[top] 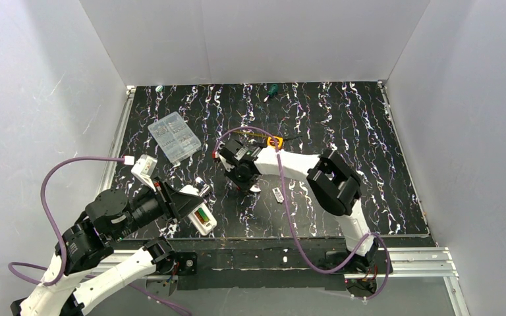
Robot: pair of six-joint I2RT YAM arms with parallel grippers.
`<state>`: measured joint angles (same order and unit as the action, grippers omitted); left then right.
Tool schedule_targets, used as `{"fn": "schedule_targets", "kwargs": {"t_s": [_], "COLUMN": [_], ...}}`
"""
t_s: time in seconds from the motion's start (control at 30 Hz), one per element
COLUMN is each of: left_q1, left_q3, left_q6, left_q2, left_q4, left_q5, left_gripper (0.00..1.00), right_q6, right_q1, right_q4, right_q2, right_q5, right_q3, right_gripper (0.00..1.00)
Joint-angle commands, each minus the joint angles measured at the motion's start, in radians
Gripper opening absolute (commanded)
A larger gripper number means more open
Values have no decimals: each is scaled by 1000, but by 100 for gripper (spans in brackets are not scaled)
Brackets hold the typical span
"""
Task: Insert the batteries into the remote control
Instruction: Pick up the battery from the center of the board.
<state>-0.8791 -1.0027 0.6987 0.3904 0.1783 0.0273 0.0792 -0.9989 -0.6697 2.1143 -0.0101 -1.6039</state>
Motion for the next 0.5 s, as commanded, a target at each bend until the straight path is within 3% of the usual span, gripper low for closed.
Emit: {"fn": "schedule_targets", "kwargs": {"t_s": [0.0, 0.47], "left_q1": [0, 0], "left_q3": [-3, 2], "left_q6": [-13, -14], "left_q2": [0, 30], "left_q4": [-33, -48], "left_q5": [16, 0], "left_gripper": [0, 0], "right_q6": [20, 77], "right_q1": [-3, -7], "right_q4": [99, 378], "right_q2": [-78, -797], "right_q5": [3, 66], "right_q3": [104, 546], "right_gripper": [1, 1]}}
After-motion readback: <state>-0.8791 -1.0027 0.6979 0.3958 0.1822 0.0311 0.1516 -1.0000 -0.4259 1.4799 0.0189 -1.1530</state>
